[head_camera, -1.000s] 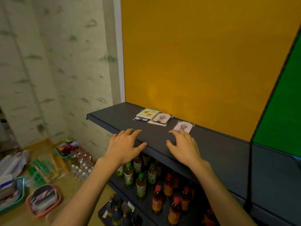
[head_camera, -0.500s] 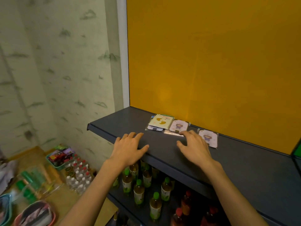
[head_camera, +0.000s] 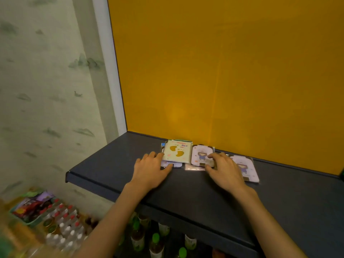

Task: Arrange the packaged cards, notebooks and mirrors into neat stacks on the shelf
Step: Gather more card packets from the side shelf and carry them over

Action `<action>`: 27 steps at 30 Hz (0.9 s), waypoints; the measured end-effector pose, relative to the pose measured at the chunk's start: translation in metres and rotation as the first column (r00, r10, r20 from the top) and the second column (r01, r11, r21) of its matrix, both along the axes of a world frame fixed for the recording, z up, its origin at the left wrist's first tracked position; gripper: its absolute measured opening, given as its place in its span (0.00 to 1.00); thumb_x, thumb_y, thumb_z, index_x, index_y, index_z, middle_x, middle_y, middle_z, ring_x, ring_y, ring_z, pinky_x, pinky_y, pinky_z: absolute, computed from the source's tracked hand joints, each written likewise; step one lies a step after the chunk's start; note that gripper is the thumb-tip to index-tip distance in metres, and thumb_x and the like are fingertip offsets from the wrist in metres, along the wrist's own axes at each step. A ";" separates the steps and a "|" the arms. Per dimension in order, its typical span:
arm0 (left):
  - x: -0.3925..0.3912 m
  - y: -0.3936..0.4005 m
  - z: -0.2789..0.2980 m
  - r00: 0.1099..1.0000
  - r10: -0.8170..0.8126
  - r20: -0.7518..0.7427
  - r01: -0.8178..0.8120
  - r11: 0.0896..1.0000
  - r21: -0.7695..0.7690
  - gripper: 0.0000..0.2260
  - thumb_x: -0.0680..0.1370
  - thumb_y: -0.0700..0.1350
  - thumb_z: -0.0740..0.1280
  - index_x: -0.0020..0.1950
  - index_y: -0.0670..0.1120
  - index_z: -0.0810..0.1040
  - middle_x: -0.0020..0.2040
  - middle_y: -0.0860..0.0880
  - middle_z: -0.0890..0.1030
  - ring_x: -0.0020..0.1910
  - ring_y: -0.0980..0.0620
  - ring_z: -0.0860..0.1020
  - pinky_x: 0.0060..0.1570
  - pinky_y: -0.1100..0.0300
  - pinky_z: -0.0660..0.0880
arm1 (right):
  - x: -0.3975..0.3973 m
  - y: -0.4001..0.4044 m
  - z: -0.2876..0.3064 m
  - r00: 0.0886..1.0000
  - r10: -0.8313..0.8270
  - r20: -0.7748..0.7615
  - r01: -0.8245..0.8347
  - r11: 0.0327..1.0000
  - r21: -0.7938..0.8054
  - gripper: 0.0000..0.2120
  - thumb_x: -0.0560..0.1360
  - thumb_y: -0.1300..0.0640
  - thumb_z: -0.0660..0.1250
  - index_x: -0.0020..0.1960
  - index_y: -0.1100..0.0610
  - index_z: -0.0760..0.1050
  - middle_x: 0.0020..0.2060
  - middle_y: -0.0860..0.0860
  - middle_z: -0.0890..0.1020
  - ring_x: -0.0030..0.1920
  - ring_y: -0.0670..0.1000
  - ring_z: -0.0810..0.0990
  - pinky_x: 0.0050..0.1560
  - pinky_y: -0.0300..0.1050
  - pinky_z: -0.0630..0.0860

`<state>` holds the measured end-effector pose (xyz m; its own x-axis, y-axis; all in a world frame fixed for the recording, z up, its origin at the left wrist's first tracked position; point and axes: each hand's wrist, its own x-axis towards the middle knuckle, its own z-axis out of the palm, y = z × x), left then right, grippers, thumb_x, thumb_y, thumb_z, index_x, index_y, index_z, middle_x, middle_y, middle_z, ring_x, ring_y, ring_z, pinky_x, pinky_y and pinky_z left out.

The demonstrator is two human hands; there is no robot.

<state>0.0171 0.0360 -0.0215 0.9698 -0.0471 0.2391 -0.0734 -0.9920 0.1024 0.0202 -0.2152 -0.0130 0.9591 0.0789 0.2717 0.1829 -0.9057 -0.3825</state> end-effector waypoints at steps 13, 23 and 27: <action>0.075 -0.012 -0.017 0.982 0.163 -0.091 -0.174 0.976 -0.130 0.42 0.66 0.80 0.57 0.64 0.49 0.77 0.61 0.44 0.78 0.61 0.45 0.75 0.60 0.47 0.70 | 0.025 0.020 -0.006 0.979 -0.167 -0.117 0.167 0.986 -0.008 0.25 0.78 0.44 0.64 0.71 0.54 0.69 0.67 0.54 0.74 0.65 0.54 0.73 0.61 0.49 0.72; 0.096 0.040 -0.009 0.938 -0.005 -0.347 -0.228 0.746 -0.626 0.23 0.69 0.61 0.76 0.51 0.44 0.79 0.49 0.45 0.82 0.49 0.46 0.80 0.42 0.53 0.75 | 0.044 0.042 -0.011 0.915 -0.352 -0.197 0.349 0.936 -0.047 0.39 0.69 0.30 0.68 0.66 0.59 0.71 0.64 0.58 0.76 0.63 0.58 0.73 0.60 0.51 0.72; 0.089 0.055 -0.006 0.938 -0.108 -0.329 -0.270 0.369 -0.889 0.09 0.77 0.43 0.71 0.54 0.40 0.77 0.53 0.41 0.82 0.46 0.48 0.82 0.38 0.57 0.82 | 0.050 0.044 -0.008 0.891 -0.389 -0.233 0.386 0.920 -0.060 0.40 0.66 0.30 0.70 0.64 0.59 0.71 0.63 0.59 0.77 0.62 0.59 0.74 0.58 0.51 0.73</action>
